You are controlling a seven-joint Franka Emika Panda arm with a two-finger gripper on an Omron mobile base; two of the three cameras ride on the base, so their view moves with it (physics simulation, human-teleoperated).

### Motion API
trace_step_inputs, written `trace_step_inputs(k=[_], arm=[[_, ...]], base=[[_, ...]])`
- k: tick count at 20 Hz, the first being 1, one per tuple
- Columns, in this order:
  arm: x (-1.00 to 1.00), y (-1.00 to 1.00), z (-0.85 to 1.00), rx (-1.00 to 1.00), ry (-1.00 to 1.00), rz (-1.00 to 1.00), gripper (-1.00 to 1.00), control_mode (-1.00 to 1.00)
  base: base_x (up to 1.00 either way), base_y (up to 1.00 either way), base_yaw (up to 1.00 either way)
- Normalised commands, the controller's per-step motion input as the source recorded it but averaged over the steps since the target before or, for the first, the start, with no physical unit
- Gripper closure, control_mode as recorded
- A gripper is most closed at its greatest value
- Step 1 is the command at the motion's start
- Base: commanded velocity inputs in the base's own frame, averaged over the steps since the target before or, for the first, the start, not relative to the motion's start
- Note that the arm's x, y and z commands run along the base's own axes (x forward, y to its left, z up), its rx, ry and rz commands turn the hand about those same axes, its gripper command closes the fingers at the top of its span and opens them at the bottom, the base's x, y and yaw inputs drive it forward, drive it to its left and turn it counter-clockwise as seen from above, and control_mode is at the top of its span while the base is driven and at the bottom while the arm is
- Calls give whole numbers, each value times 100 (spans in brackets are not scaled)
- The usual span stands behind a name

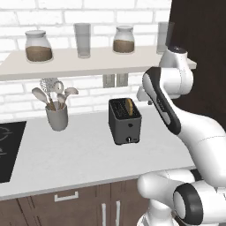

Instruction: Start the toaster. Once the lever pops up, take the bread to the plate on the dining counter.

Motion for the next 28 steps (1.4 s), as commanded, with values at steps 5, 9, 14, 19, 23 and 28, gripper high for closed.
trace_step_inputs(k=[5, 9, 14, 19, 23, 28], arm=[[-20, 0, -6, 0, 0, 0, -100, -100], [-66, 3, -50, 0, -6, 0, -100, -100], [-18, 43, -66, -1, -11, -3, -100, -100], [22, 46, -33, -2, -7, -6, 100, -100], [34, 3, 0, 0, 0, -2, 100, -100], [27, 0, 0, 0, 0, -8, 100, -100]], base=[[0, 0, 0], [0, 0, 0], [0, 0, 0], [0, 0, 0], [0, 0, 0], [0, 0, 0]])
